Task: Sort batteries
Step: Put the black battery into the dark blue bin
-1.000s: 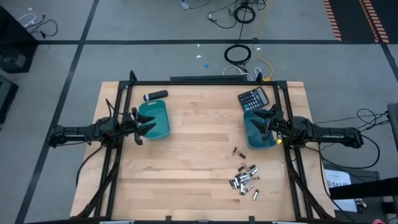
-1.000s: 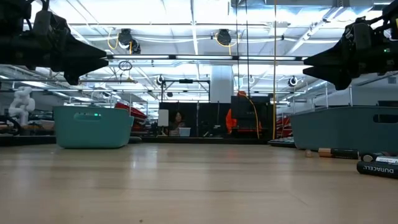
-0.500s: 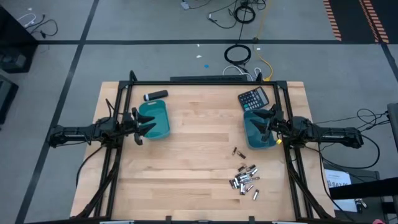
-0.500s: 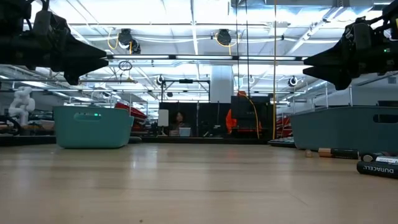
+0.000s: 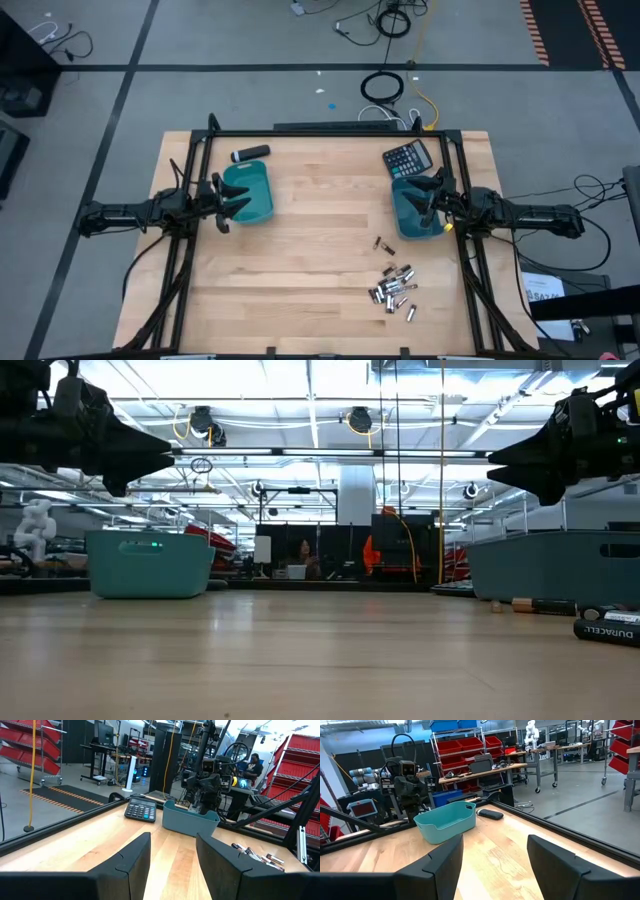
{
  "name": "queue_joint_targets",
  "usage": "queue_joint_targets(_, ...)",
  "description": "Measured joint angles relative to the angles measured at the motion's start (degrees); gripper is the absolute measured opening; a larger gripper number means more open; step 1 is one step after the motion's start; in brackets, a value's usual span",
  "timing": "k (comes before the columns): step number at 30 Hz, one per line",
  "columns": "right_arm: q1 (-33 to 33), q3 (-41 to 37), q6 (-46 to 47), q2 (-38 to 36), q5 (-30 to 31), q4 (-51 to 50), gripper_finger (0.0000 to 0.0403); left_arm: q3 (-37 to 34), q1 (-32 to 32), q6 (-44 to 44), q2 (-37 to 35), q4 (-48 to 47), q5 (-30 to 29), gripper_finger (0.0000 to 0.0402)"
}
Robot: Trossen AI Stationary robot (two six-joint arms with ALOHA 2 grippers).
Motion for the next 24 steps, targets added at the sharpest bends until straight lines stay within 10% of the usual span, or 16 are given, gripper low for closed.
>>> queue_joint_targets(24, 0.02, 0.00, 0.98, 1.50, -1.79, -0.37, 0.0212, 0.00, 0.02, 0.02, 0.00, 2.34, -0.15, 0.0169)
